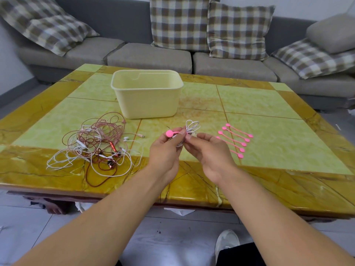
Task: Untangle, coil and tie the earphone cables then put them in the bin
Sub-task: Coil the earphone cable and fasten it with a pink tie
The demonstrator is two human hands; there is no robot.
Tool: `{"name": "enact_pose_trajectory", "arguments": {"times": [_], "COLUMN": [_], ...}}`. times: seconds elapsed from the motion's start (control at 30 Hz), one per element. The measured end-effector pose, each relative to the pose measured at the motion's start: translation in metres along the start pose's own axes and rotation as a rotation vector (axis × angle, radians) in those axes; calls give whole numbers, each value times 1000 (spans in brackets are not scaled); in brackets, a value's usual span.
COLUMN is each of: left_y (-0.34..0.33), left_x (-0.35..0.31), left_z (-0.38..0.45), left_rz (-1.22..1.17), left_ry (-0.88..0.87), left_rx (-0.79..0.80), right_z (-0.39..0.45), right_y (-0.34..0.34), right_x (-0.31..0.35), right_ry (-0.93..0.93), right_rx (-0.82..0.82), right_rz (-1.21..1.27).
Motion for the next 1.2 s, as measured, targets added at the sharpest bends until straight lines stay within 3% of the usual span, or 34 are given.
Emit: {"name": "enact_pose_trajectory", "arguments": {"times": [0.1,0.2,0.53,1.03,1.2], "left_y": [1,1,9,2,-3], "left_x": [-5,-7,-9,-41,-57], "left_z": [1,2,1,-8,-10], "left_rz": [-15,-13,207,410,609], "left_ry": [-36,-42,-85,-354,-419], "left_rx": [5,15,-33,92,225], "right_z": [-6,-11,-7,-7,-14], "right_y": [-16,-22,-24,-30,-32], "right_x": [-25,-34,-30,-38,-45], "right_ry": [-259,-371,-344,-491,-576], "right_rx": [109,138,107,119,188], "right_rz": [80,145,218,313,280]}}
Point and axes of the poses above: each hand's wrist, its own z-axis towards the middle knuckle, its own y-axis out of the back of the hand, x = y × z, the point moved 10 cm from there along z, towards the middle knuckle, and after that the axes turned 12 degrees about -x, right-handed, at the moved point
